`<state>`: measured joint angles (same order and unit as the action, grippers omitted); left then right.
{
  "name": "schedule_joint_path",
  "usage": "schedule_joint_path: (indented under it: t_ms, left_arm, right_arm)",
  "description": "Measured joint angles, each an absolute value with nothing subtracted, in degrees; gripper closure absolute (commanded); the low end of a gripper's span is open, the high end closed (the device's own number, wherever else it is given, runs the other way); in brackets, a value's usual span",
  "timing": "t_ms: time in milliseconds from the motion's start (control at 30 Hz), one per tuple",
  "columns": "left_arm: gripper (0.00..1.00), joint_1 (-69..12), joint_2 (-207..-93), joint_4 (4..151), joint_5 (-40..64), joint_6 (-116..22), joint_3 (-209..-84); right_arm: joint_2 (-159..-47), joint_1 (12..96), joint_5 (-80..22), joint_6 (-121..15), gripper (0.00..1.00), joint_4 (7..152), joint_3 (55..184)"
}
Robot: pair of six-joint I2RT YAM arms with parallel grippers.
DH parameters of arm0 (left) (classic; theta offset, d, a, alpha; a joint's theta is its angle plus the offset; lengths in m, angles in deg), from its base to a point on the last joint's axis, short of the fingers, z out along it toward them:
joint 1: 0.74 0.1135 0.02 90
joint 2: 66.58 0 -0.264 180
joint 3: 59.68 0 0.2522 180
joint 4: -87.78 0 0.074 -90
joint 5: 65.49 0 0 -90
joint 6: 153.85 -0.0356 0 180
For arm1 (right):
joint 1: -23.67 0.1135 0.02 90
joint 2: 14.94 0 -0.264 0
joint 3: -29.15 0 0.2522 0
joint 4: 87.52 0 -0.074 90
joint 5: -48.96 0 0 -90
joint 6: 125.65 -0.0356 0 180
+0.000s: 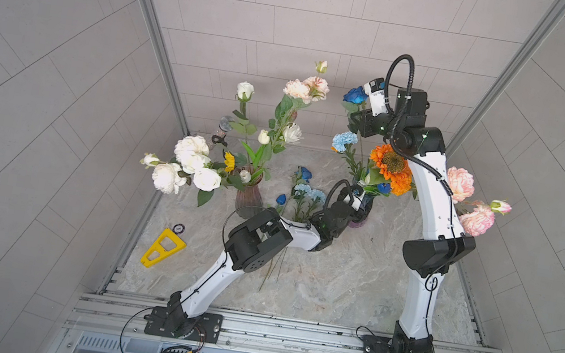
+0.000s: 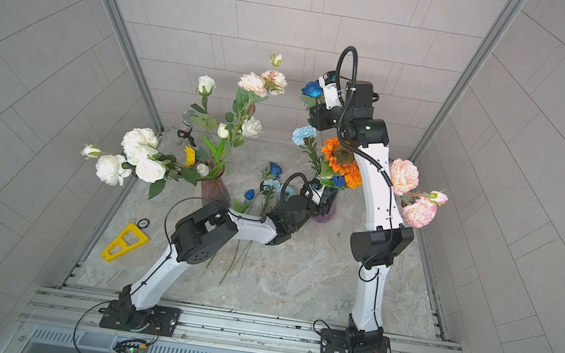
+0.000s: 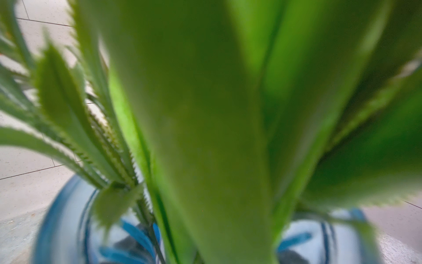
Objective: Pick out blue flowers from the vase
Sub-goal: Pick up the flower from the vase.
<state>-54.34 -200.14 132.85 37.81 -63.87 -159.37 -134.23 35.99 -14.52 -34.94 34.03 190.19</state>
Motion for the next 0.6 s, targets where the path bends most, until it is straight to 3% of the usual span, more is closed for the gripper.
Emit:
schedule_joint_path:
  t_ms: [367, 600]
  left_arm:
    - [0.3, -54.3, -200.1, 132.8, 37.5, -63.9, -159.3]
    - [0.26, -54.3, -200.1, 132.8, 37.1, -63.8, -159.3]
  right_arm:
    - [-132.6, 35.1, -15.6, -34.6, 0.96, 34.4, 189.8]
    - [-125.3, 34.5, -17.1, -34.5, 0.96, 36.3, 187.9]
